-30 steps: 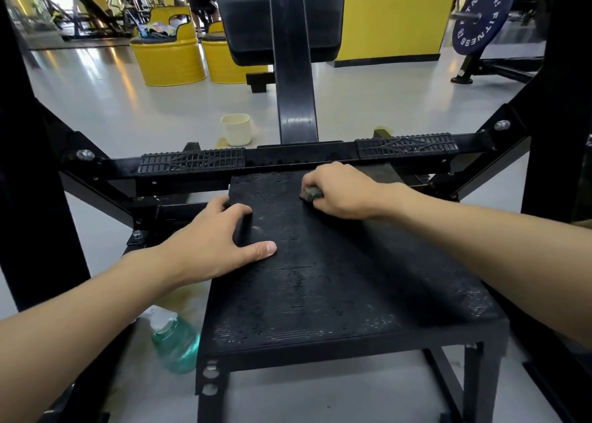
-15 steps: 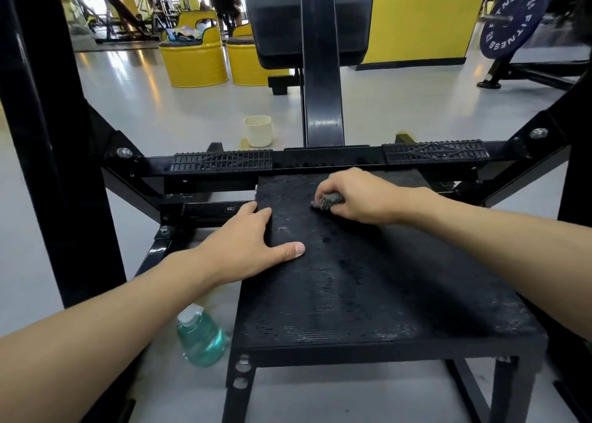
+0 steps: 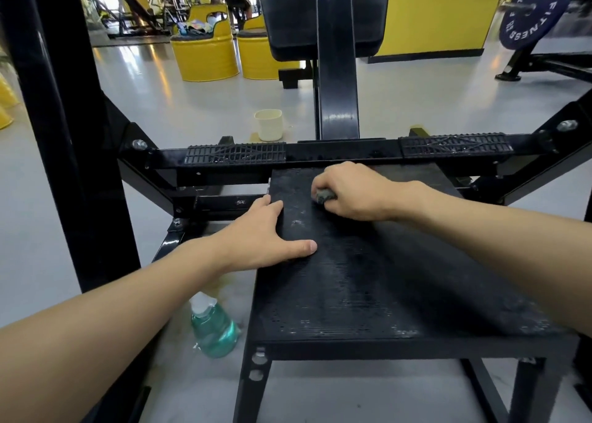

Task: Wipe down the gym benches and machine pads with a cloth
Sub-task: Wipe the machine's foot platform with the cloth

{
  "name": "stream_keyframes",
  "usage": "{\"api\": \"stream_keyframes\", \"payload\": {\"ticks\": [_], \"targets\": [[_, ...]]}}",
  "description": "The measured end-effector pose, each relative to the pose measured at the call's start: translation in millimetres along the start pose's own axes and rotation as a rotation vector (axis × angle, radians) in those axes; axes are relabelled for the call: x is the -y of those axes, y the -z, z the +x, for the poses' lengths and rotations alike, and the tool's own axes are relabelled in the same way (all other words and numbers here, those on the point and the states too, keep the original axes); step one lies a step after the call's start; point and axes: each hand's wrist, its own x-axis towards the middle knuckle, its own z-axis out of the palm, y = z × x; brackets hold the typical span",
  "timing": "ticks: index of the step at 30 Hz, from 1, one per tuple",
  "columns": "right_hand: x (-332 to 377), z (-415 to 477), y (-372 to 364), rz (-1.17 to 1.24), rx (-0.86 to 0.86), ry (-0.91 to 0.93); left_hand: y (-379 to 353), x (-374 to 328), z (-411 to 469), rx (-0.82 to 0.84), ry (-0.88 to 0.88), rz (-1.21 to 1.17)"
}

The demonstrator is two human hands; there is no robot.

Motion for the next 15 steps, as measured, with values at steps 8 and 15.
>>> {"api": "stream_keyframes", "payload": {"ticks": [8,15], "targets": [[3,8,-5,-0.035,-0.105,-0.056,5,-2,0,0.011,-0.009,0.002],[7,7,-1,0.054,-0.024,-0.003,5,0,-1,-0.004,-0.030,0.007]]}}
